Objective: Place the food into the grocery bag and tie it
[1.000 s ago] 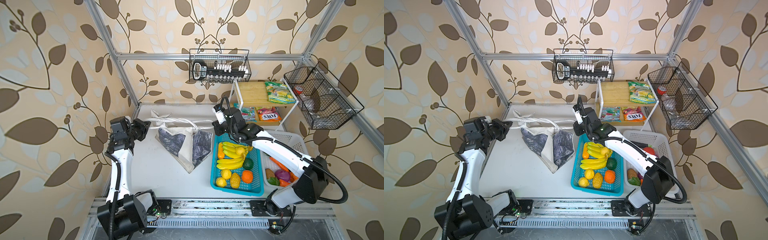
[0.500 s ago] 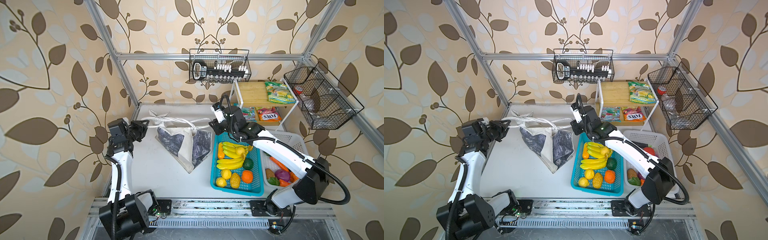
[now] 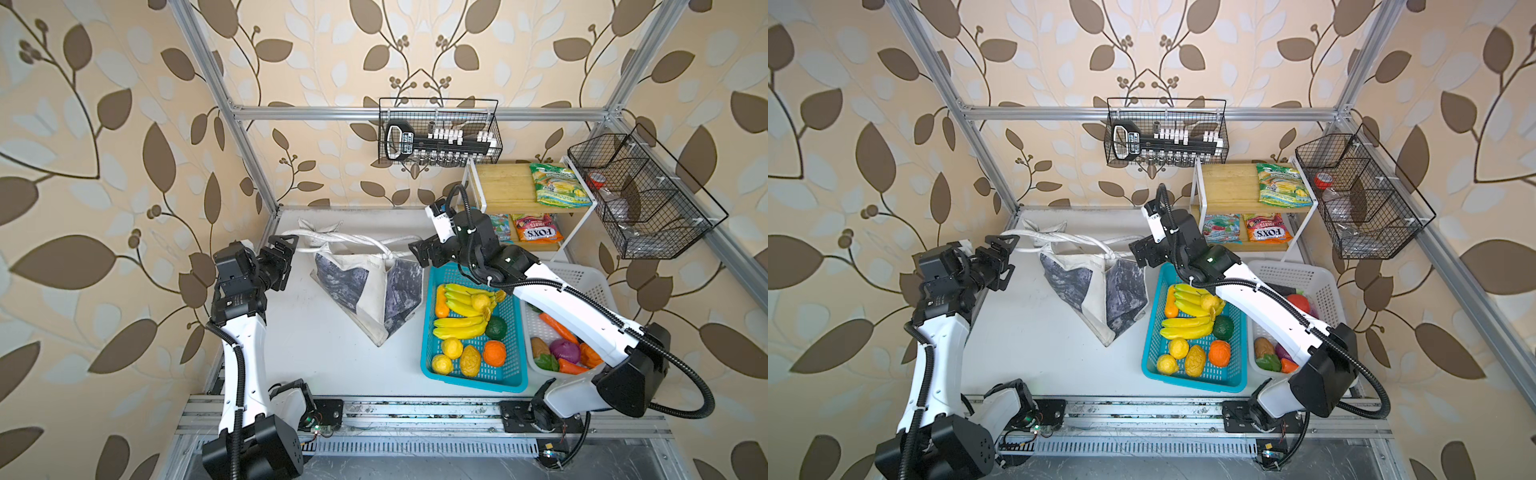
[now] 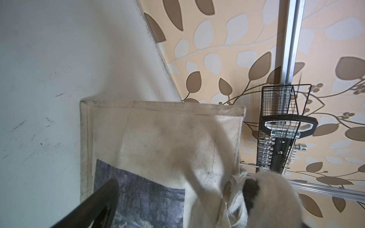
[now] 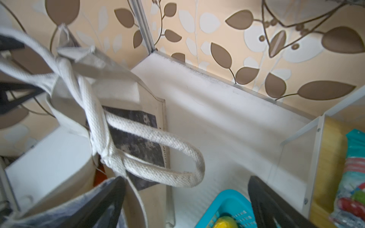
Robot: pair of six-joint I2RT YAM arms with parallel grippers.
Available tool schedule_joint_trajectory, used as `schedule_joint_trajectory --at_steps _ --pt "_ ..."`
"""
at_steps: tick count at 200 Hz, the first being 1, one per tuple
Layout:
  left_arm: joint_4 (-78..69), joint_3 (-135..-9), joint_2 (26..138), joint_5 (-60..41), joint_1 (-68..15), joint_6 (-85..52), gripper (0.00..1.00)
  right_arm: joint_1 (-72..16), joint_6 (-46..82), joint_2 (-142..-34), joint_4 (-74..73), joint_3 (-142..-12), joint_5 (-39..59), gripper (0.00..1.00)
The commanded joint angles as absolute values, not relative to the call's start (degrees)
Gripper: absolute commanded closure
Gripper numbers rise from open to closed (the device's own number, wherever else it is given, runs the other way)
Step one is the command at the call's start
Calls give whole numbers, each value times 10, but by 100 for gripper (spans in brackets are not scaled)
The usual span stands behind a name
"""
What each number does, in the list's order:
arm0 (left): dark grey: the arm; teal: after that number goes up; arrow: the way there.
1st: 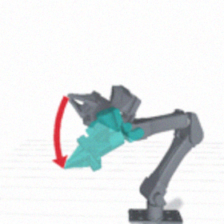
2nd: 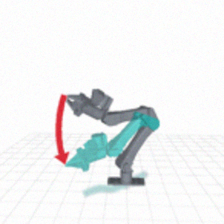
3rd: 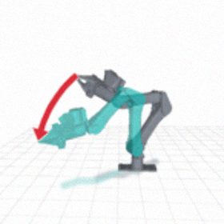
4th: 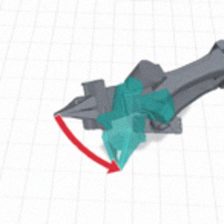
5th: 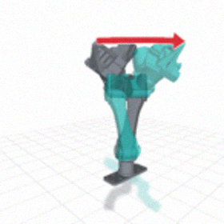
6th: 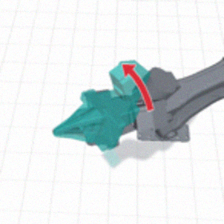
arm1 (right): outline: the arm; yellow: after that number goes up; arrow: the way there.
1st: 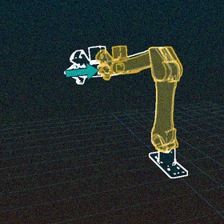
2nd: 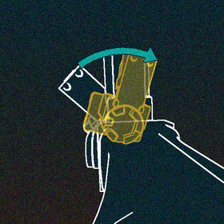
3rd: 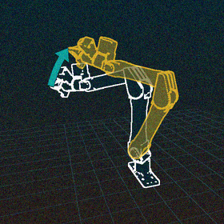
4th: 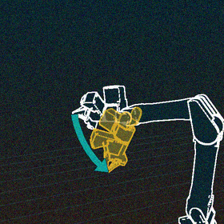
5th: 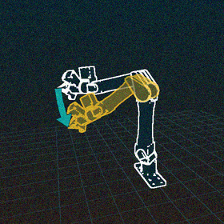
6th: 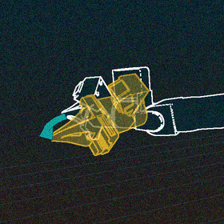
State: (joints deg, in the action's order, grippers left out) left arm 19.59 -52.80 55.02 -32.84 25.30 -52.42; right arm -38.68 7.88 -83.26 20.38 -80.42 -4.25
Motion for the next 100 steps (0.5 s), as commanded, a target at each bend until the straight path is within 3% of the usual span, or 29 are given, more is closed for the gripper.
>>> schedule_joint_trajectory --at_steps 1,52,100 --pt "224 -581 513 -287 263 -470 1 -388 70 -785 201 -793 -69 0" --pt "356 -647 438 -197 264 -340 1 -358 95 -629 209 -685 -98 0" --pt "287 -527 329 -312 251 -252 1 -313 131 -469 253 -566 -154 0"
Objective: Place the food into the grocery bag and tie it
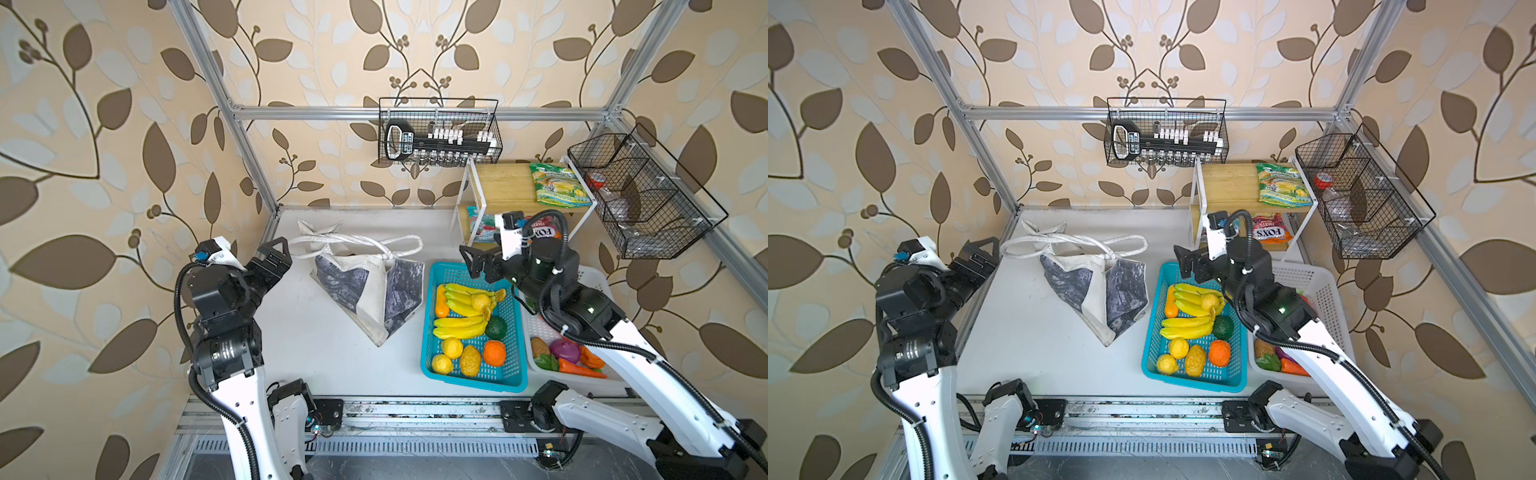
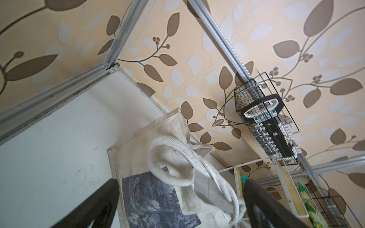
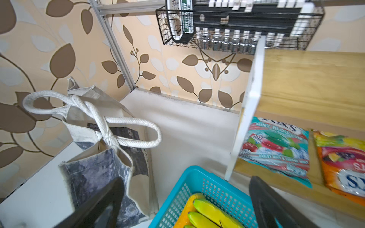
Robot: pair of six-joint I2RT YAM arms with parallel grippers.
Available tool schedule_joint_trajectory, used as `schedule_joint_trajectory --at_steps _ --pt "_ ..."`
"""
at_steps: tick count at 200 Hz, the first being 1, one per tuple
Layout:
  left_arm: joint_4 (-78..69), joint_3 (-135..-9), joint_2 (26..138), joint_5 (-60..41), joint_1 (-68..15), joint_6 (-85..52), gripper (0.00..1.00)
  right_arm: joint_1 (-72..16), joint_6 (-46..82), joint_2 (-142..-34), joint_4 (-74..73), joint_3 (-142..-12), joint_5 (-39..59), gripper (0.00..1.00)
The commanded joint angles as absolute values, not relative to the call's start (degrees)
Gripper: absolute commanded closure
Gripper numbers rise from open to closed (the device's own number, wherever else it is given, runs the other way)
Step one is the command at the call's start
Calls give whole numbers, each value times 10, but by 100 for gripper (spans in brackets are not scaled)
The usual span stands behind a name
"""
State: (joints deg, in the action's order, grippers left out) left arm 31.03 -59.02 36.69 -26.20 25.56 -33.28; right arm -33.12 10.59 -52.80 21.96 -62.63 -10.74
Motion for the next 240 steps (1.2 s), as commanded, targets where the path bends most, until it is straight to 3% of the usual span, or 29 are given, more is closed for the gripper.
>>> schedule_joint_trajectory --at_steps 1,24,43,63,86,116,152,190,240 --pt "286 -523 327 -310 250 -249 1 -311 132 -466 253 -562 -156 0" --pt "313 -491 294 -227 211 -171 1 -273 171 -395 236 -484 -181 0" --pt "319 -459 274 -216 193 -153 1 -243 184 -362 223 -439 -180 0" --pt "316 -421 264 -228 193 -166 1 -205 150 -357 205 -407 -155 0" --pt "297 -385 270 -194 193 -177 1 -146 113 -378 167 -376 -208 0" --pt "281 -355 281 -188 193 -201 1 -41 114 -394 148 -361 -92 0" --pt "210 -296 264 -188 190 -202 1 -12 93 -368 64 -293 -67 0" --pt "127 -247 293 -164 186 -187 1 -10 102 -376 -99 -192 -103 0" --pt "37 -247 370 -11 136 -168 1 -10 52 -413 -251 -101 -165 0"
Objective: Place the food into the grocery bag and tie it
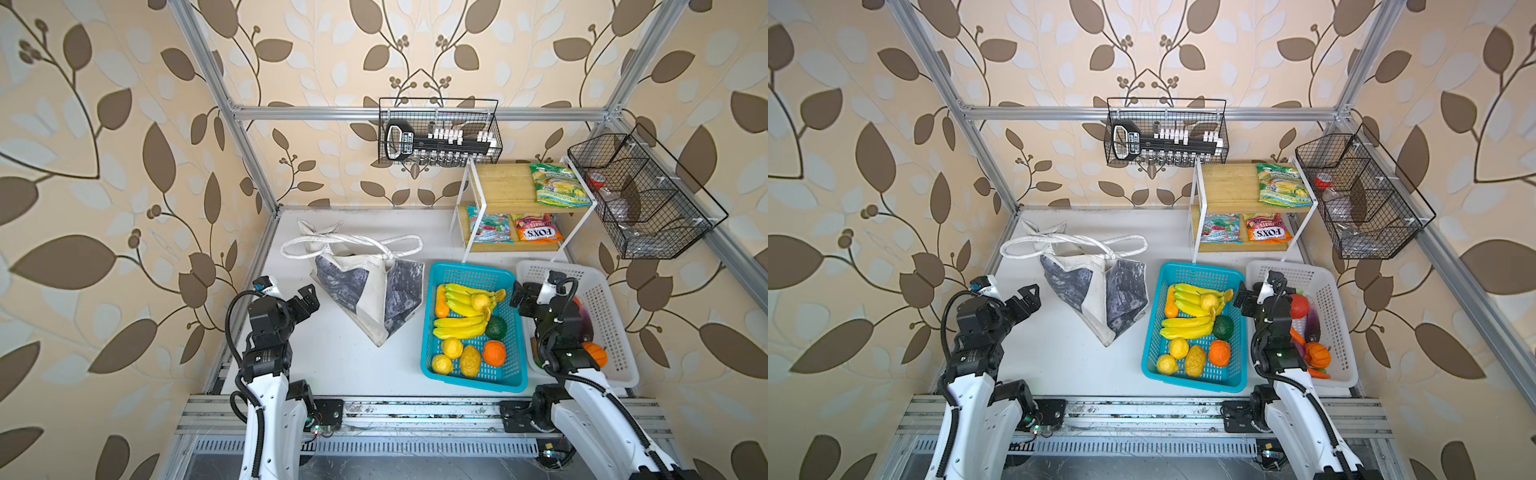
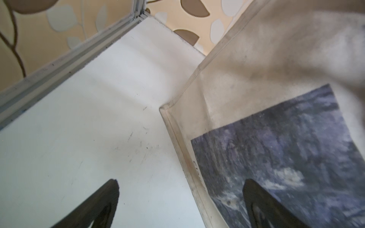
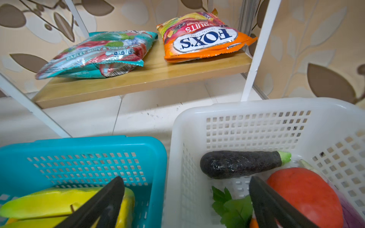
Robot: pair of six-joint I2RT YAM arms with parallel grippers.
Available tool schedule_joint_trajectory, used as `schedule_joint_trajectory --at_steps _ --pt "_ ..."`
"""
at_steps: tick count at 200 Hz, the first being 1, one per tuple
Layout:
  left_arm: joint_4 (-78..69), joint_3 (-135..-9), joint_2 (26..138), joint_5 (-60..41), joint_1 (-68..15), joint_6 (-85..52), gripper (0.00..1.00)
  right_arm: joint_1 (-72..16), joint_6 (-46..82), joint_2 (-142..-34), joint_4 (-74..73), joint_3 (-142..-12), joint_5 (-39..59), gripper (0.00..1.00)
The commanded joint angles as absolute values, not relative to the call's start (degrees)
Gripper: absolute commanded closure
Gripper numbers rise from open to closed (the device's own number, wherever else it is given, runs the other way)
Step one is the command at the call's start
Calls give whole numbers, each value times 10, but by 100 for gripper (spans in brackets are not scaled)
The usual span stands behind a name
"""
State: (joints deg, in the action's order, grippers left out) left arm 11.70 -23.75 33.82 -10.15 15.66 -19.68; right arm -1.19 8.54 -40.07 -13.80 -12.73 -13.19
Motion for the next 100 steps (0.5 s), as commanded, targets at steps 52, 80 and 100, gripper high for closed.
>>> schedule_joint_trajectory --at_steps 52,80,100 --pt "-81 -185 389 32 84 -113 1 -7 63 -482 -331 -71 -183 0" --pt "-143 -181 480 71 55 -98 1 -6 55 -507 -349 -70 -192 0" --pt "-215 -155 527 65 54 -90 1 -6 50 -526 -366 -70 -196 0"
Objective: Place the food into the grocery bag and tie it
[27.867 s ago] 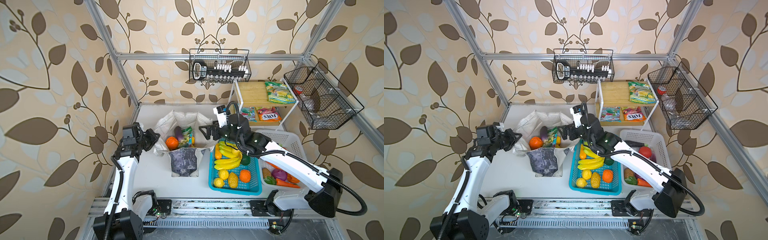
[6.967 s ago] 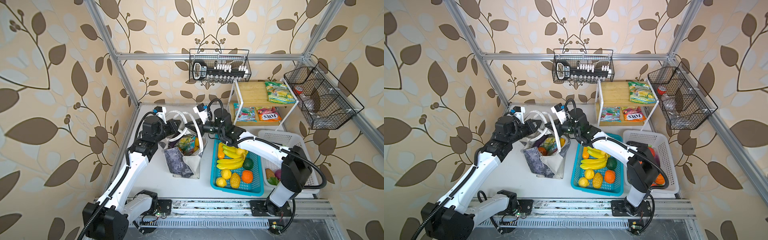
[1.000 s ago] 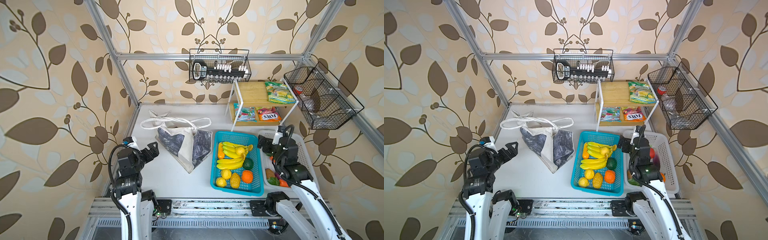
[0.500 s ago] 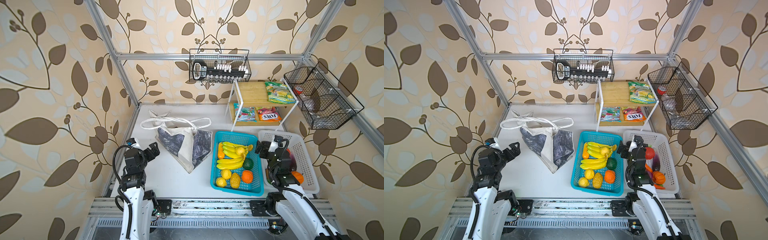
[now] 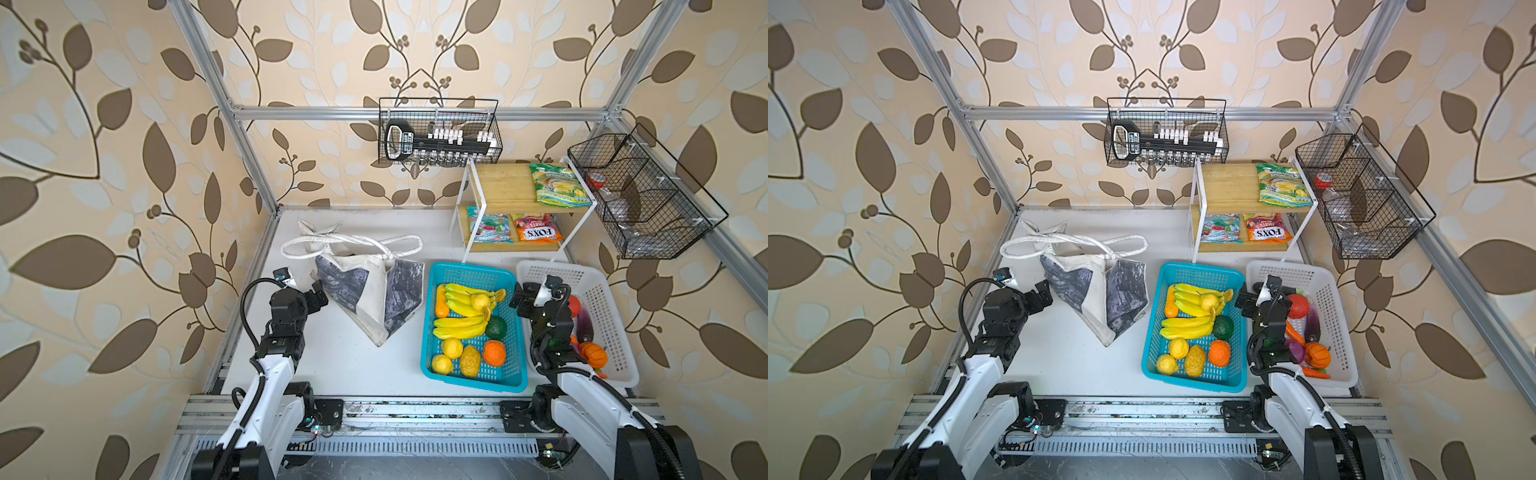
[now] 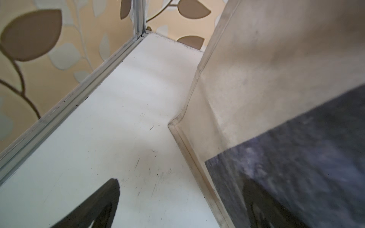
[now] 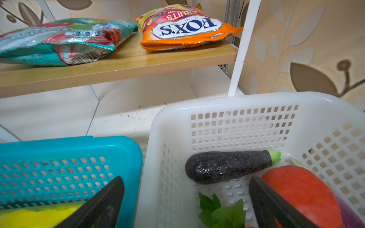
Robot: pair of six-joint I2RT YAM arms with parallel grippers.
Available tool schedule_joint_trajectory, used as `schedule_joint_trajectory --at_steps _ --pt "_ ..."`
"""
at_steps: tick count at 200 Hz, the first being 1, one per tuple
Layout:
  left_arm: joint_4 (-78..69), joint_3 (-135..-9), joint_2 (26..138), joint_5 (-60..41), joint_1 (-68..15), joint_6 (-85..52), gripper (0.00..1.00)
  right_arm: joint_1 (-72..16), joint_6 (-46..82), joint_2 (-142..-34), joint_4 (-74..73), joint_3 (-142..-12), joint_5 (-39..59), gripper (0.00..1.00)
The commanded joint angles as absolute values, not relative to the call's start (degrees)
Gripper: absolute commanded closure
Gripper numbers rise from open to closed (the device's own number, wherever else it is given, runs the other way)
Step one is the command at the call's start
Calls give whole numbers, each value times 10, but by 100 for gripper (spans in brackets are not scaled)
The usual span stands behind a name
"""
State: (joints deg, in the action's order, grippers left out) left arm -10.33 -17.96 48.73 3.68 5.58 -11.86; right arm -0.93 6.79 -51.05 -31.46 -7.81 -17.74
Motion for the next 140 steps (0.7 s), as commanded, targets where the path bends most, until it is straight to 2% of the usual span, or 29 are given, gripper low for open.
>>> schedule_joint_trajectory --at_steps 1,75,140 --pt "-217 -154 528 65 54 -90 1 -6 50 -526 -366 -69 -196 0" --pt "-333 -145 639 18 58 -58 1 -5 36 -571 -431 -69 -202 0" --pt "-443 -190 796 -126 102 -62 1 -1 27 -618 -450 -92 -185 0"
